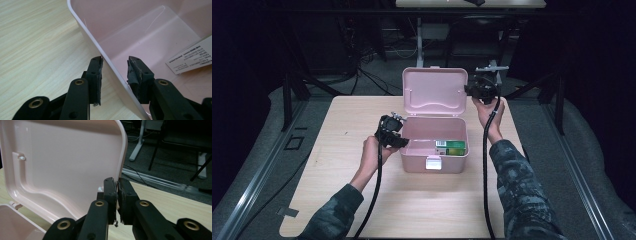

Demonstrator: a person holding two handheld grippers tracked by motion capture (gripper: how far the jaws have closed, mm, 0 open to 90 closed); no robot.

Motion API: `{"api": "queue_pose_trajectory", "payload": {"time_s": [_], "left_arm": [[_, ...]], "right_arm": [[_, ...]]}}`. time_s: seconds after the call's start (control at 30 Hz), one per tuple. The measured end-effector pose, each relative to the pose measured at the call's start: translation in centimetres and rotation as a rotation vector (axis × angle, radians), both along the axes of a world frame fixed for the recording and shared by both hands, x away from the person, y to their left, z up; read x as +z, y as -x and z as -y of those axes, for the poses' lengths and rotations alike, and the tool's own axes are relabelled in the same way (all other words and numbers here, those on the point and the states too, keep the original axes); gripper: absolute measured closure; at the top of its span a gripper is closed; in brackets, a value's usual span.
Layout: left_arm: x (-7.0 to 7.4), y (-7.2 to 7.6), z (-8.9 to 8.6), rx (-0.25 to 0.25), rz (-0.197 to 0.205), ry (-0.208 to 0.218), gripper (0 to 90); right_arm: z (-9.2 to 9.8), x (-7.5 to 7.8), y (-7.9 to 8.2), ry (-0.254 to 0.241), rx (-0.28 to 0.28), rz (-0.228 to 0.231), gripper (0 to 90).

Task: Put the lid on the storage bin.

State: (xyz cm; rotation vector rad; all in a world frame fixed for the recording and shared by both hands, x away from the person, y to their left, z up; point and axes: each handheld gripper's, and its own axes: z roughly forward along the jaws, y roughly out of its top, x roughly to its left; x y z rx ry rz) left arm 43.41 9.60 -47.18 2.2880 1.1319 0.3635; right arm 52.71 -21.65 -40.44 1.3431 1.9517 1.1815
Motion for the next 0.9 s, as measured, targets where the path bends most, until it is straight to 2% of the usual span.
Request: {"api": "queue_pose_trajectory", "payload": {"time_s": [0.13,0.3,0.5,0.9], "left_arm": [[0.0,0.0,0.0,0.0,0.004,-0.004,64.4],[0.0,0.0,0.1,0.001,0.006,-0.005,64.4],[0.0,0.1,0.2,-0.002,0.015,-0.018,64.4],[0.0,0.2,0.2,0.0,0.02,-0.016,64.5]], "right_arm": [[0.0,0.2,0.6,0.003,0.006,0.012,85.9],[-0.2,0.5,1.4,0.031,0.017,0.039,85.7],[-0.1,0.8,2.1,0.036,0.03,0.048,85.7],[0.2,0.9,3.8,0.018,0.047,0.07,86.1]]}}
